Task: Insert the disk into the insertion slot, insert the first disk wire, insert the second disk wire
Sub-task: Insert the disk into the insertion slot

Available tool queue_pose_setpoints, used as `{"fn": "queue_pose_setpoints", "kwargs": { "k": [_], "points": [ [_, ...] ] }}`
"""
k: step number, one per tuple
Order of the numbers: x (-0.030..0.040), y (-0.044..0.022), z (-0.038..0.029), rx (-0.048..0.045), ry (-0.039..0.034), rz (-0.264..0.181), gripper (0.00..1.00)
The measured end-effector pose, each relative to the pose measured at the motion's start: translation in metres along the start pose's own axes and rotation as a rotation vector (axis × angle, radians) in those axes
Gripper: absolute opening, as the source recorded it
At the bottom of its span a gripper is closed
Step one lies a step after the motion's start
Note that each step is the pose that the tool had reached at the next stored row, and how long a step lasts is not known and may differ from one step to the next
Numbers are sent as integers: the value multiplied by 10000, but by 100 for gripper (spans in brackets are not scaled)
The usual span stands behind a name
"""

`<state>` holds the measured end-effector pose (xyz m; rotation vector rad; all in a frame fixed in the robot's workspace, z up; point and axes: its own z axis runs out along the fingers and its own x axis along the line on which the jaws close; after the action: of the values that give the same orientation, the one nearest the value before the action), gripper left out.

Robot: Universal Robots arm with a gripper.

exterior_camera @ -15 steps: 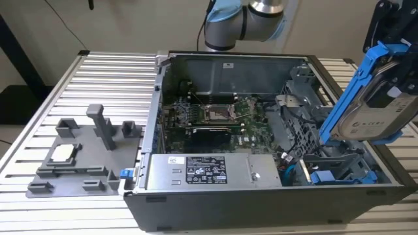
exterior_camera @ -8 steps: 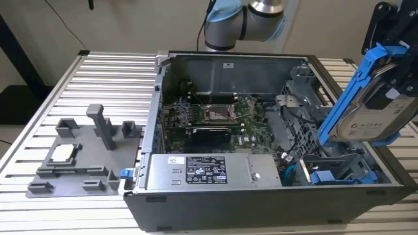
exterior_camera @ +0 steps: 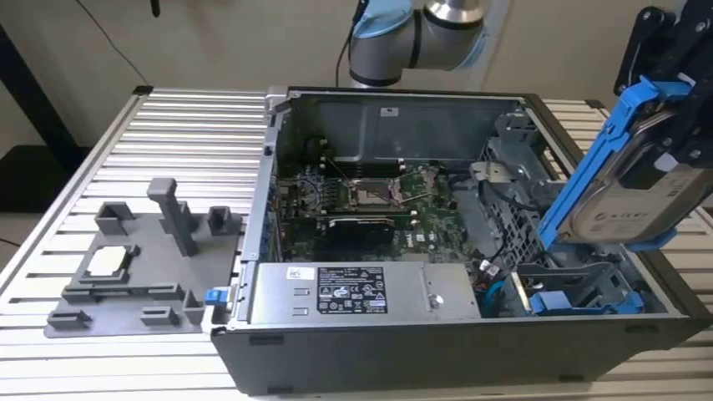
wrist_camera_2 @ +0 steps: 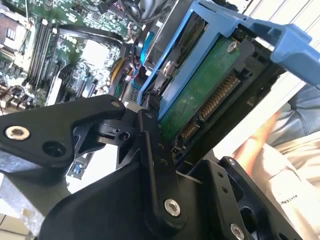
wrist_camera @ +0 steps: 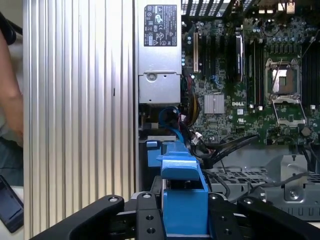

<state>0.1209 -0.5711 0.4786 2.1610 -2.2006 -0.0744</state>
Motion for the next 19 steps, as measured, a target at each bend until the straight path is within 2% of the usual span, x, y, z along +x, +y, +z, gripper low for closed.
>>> {"fn": "queue_pose_setpoints", "kwargs": {
  "k": [3, 6, 12, 19],
  "points": [
    [1, -47, 23, -163, 2, -1, 33],
    [0, -96, 53, -218, 3, -1, 33],
    [-2, -153, 79, -232, 5, -1, 33],
    [-2, -157, 89, -232, 4, -1, 33]
  ]
}}
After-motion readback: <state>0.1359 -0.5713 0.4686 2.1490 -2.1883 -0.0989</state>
